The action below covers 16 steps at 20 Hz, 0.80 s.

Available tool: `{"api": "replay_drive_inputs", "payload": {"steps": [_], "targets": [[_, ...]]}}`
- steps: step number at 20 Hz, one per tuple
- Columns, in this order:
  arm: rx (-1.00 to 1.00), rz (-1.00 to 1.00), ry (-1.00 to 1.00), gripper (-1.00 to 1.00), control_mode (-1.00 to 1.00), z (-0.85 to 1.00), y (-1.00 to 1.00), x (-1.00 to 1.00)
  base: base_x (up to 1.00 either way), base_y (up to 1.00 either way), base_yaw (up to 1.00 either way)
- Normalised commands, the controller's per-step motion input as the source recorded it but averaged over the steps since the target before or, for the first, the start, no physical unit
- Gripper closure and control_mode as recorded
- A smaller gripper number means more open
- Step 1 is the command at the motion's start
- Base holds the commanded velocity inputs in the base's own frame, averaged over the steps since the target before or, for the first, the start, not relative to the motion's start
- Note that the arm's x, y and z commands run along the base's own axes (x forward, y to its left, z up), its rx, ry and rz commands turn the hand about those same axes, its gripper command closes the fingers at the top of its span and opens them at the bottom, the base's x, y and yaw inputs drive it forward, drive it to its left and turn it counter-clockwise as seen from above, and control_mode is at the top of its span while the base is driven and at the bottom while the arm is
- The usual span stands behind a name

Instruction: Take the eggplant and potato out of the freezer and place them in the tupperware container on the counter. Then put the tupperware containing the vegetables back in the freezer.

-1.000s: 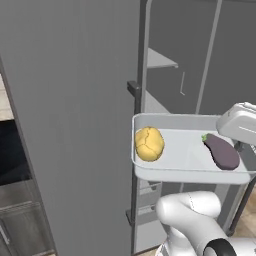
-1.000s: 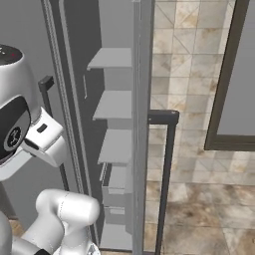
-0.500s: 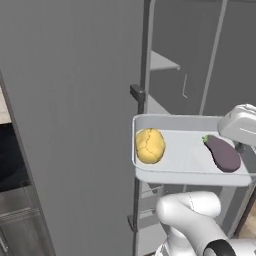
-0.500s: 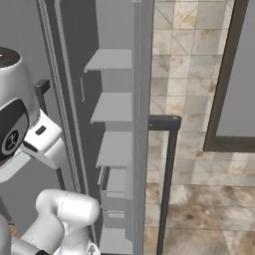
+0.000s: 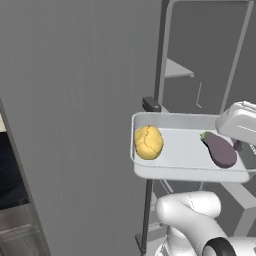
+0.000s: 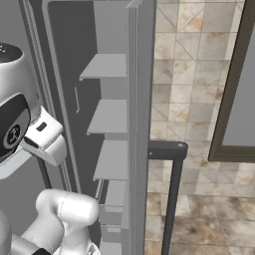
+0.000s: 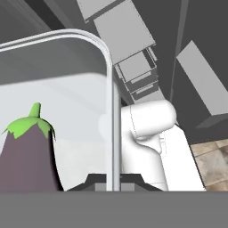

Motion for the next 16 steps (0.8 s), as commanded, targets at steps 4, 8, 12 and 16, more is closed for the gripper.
{"api": "replay_drive_inputs", "payload": {"steps": [4,8,12,16], "targets": [[0.0,0.0,0.0,1.0,1.0,0.0,0.0,0.0,0.73,0.0,0.0],[0.0,0.0,0.0,1.0,1.0,0.0,0.0,0.0,0.42,0.0,-0.01],[0.0,-0.02,-0.01,1.0,-1.0,0.0,0.0,0.04,0.16,0.0,-0.04],[0.0,-0.12,-0.1,1.0,-1.0,0.12,-0.06,0.01,0.0,0.0,0.0]]}}
